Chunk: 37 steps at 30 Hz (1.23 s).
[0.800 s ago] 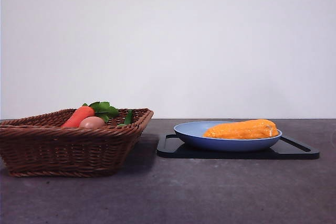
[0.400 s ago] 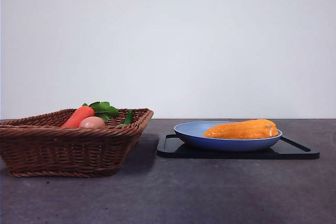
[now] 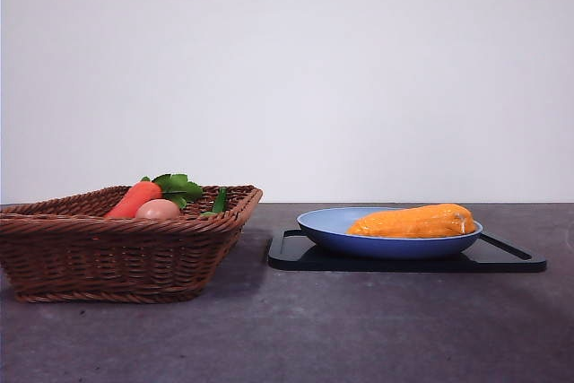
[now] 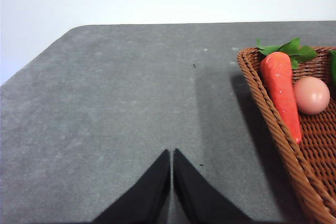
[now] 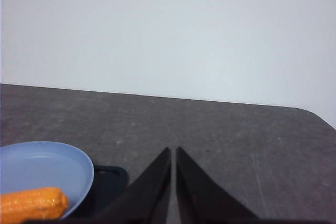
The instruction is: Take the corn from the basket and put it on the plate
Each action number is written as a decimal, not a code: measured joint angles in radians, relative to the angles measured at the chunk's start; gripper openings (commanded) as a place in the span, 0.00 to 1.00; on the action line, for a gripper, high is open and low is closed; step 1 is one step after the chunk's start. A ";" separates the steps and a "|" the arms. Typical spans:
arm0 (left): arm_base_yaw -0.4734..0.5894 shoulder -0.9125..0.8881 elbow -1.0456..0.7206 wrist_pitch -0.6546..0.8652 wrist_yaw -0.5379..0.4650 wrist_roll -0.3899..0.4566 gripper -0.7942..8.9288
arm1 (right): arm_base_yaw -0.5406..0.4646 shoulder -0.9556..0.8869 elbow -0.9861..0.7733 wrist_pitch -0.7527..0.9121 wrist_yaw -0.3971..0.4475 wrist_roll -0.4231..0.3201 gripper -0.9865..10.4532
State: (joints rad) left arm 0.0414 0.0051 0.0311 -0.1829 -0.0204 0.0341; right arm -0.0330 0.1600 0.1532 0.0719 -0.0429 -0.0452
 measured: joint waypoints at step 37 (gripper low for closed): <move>0.000 0.000 0.000 0.000 0.000 0.000 0.09 | 0.000 -0.154 -0.137 -0.239 0.021 0.001 0.09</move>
State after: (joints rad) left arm 0.0414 0.0051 0.0311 -0.1829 -0.0204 0.0341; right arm -0.0330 0.0063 0.0158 -0.1669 -0.0216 -0.0444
